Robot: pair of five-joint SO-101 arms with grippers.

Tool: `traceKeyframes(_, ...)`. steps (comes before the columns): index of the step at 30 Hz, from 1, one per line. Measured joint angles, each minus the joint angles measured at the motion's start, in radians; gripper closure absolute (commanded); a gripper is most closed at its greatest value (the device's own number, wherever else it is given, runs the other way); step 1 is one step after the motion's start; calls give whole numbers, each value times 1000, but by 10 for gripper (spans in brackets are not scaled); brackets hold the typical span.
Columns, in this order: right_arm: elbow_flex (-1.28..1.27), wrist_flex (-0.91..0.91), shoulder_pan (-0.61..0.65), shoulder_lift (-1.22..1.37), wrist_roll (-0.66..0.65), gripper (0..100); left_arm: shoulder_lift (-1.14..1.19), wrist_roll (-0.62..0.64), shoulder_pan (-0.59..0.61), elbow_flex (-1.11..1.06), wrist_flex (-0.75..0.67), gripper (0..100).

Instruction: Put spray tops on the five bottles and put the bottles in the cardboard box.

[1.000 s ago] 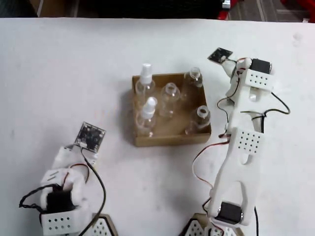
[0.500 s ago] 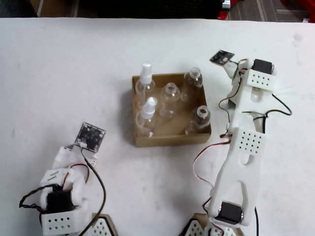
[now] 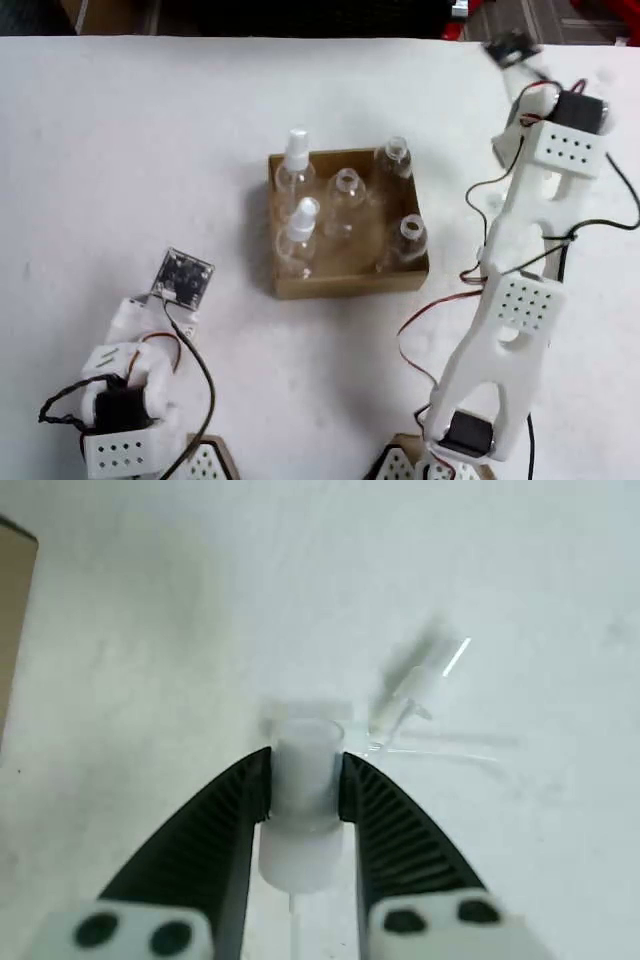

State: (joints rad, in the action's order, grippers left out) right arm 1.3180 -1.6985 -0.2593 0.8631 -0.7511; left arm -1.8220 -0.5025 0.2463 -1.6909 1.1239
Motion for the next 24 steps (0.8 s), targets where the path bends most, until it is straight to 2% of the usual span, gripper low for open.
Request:
traceKeyframes(13,-17,-6,0,-250,488,982,0,0,0,0,0,864)
traceKeyframes(24,-428,-8,149,-738,798,982,0,0,0,0,0,864)
